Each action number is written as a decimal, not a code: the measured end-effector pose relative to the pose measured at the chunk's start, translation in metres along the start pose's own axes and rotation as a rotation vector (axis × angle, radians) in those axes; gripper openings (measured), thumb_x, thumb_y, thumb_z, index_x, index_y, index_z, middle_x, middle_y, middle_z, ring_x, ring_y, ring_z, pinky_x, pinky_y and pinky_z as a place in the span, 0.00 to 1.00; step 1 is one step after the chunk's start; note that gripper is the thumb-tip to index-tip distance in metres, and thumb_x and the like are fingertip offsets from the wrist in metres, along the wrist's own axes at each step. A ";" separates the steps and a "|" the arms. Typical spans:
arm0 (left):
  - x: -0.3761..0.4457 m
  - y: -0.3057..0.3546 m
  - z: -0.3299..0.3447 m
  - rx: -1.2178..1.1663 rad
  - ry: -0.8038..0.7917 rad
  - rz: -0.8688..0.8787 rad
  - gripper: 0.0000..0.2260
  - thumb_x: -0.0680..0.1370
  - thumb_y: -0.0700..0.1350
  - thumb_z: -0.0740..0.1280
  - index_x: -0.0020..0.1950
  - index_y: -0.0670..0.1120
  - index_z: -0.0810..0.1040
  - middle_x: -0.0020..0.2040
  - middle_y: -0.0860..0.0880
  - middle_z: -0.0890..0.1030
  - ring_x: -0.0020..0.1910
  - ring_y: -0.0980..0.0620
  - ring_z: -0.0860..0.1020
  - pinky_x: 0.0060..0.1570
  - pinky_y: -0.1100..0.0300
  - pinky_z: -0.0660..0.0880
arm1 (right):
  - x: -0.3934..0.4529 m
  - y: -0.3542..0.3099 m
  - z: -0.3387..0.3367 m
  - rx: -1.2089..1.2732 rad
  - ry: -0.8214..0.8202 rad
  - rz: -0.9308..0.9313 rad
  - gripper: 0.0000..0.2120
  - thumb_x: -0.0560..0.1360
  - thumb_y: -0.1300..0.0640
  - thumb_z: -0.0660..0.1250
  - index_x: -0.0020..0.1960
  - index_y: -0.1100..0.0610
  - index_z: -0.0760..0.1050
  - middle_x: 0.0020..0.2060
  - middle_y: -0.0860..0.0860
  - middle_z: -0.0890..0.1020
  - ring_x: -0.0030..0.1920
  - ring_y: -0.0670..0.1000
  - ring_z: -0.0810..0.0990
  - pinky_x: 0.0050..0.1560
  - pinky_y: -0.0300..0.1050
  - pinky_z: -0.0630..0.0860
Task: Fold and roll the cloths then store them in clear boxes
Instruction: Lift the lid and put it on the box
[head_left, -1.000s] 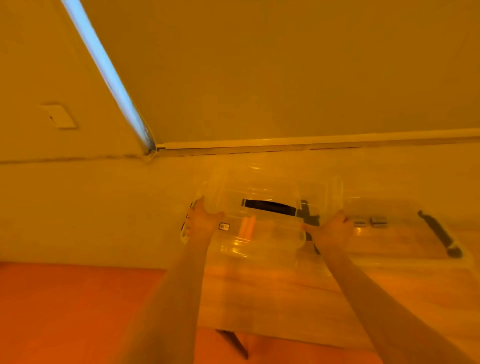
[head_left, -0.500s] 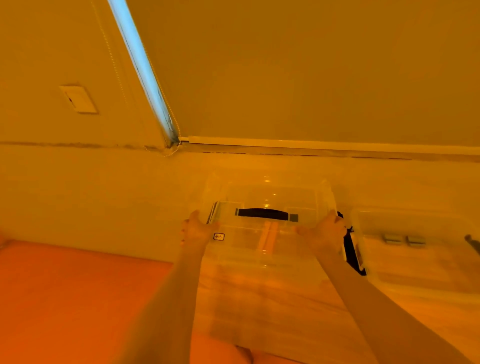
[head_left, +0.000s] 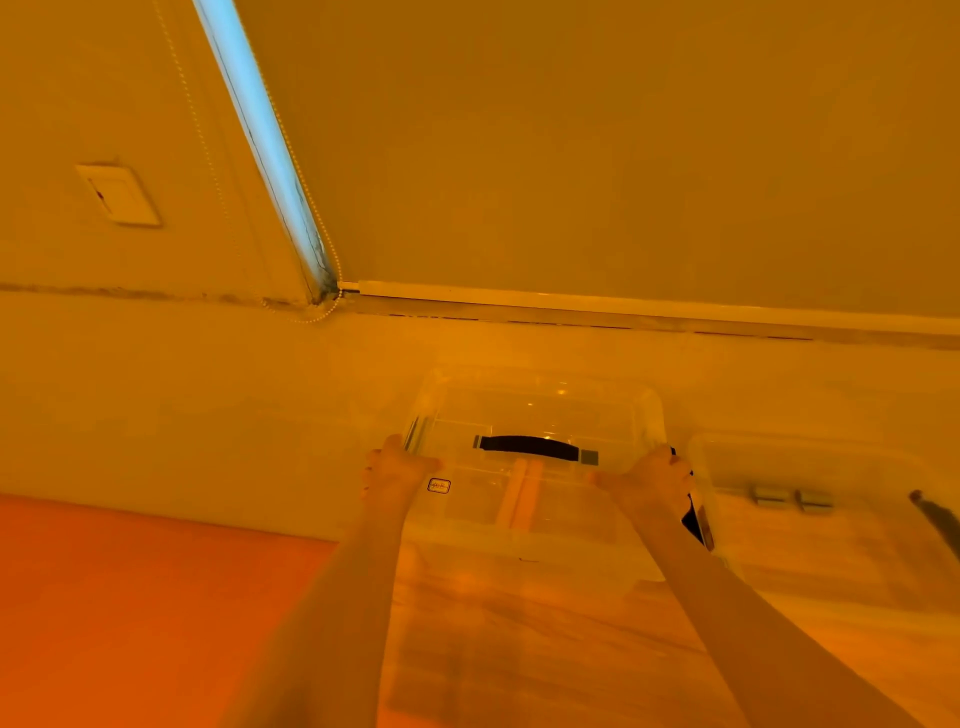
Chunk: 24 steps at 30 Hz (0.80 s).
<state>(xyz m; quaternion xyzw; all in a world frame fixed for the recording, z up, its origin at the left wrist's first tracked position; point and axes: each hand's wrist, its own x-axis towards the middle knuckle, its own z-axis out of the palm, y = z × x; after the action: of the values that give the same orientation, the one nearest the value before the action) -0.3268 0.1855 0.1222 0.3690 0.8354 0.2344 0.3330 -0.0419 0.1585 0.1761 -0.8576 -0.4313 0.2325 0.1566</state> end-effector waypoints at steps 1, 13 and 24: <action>-0.003 0.004 -0.001 0.008 -0.001 -0.001 0.37 0.61 0.53 0.77 0.67 0.48 0.66 0.58 0.42 0.72 0.56 0.39 0.74 0.50 0.42 0.78 | 0.001 -0.001 0.000 -0.009 0.000 0.005 0.47 0.63 0.43 0.77 0.71 0.62 0.57 0.68 0.61 0.65 0.68 0.61 0.64 0.63 0.55 0.68; -0.014 0.016 0.000 0.084 -0.015 0.007 0.36 0.67 0.50 0.76 0.69 0.44 0.64 0.64 0.39 0.68 0.64 0.39 0.68 0.61 0.44 0.72 | 0.015 0.000 -0.001 -0.051 -0.027 -0.047 0.47 0.64 0.43 0.76 0.72 0.62 0.56 0.68 0.62 0.64 0.69 0.62 0.64 0.63 0.57 0.68; -0.014 0.016 0.005 0.132 -0.003 0.018 0.35 0.67 0.51 0.75 0.68 0.44 0.64 0.62 0.40 0.69 0.61 0.40 0.70 0.58 0.44 0.74 | 0.025 0.011 0.005 -0.036 -0.058 -0.060 0.48 0.64 0.43 0.76 0.73 0.60 0.56 0.68 0.62 0.65 0.68 0.62 0.65 0.61 0.60 0.70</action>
<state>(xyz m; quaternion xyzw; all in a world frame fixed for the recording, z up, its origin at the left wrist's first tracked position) -0.3088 0.1852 0.1338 0.3984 0.8451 0.1811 0.3071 -0.0236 0.1727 0.1602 -0.8398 -0.4653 0.2446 0.1357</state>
